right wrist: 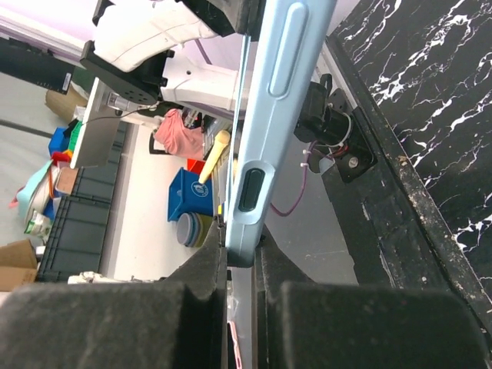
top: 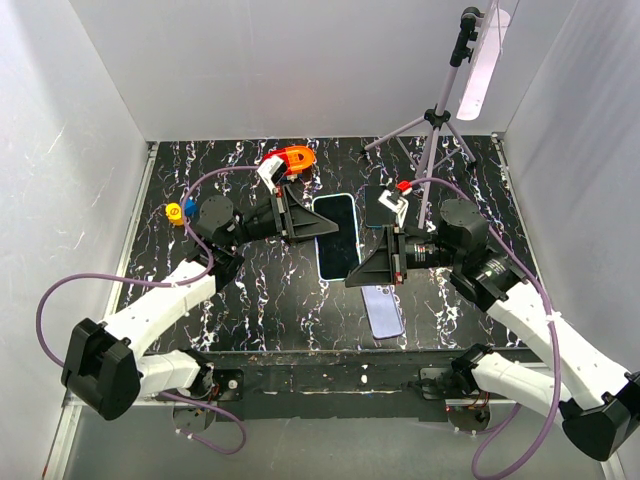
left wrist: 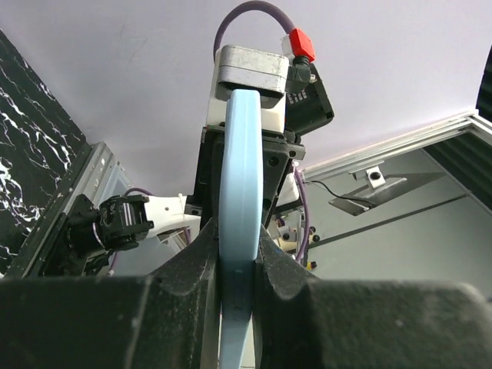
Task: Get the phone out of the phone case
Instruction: Remove the phone case from the phone.
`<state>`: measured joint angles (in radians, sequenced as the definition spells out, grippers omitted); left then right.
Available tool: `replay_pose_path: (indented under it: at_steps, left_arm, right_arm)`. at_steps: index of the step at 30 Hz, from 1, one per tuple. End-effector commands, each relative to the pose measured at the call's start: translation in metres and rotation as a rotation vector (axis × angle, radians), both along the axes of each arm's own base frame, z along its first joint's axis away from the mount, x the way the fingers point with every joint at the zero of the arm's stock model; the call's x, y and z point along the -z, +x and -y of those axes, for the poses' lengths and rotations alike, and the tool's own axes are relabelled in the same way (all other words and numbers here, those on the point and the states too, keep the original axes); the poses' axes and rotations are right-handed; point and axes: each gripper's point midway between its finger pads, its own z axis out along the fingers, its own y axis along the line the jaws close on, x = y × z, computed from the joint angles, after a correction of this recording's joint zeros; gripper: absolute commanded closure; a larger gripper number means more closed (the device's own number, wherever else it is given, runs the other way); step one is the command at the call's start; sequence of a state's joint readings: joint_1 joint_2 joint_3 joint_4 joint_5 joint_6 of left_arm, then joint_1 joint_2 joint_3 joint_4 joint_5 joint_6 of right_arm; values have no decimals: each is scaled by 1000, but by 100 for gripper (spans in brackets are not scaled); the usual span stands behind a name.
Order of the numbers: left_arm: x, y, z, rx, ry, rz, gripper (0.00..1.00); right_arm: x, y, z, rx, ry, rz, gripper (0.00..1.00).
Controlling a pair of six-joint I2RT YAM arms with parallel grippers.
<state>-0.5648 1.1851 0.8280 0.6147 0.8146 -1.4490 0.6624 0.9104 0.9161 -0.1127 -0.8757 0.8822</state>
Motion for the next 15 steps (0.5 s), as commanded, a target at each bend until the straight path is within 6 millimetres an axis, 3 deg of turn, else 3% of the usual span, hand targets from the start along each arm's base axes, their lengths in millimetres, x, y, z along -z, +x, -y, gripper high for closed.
replay_pose_path:
  at_steps: [1, 7, 15]
  left_arm:
    - [-31, -11, -7, 39, -54, -34, 100]
    - [-24, -10, -6, 106, -102, -228, 100]
    - [-19, -11, -5, 135, -97, -314, 100]
  right_arm:
    - [-24, -9, -3, -82, 89, 183, 99]
    - [-35, -9, -14, -31, 51, 398, 99]
    - [-55, 4, -23, 34, -3, 595, 99]
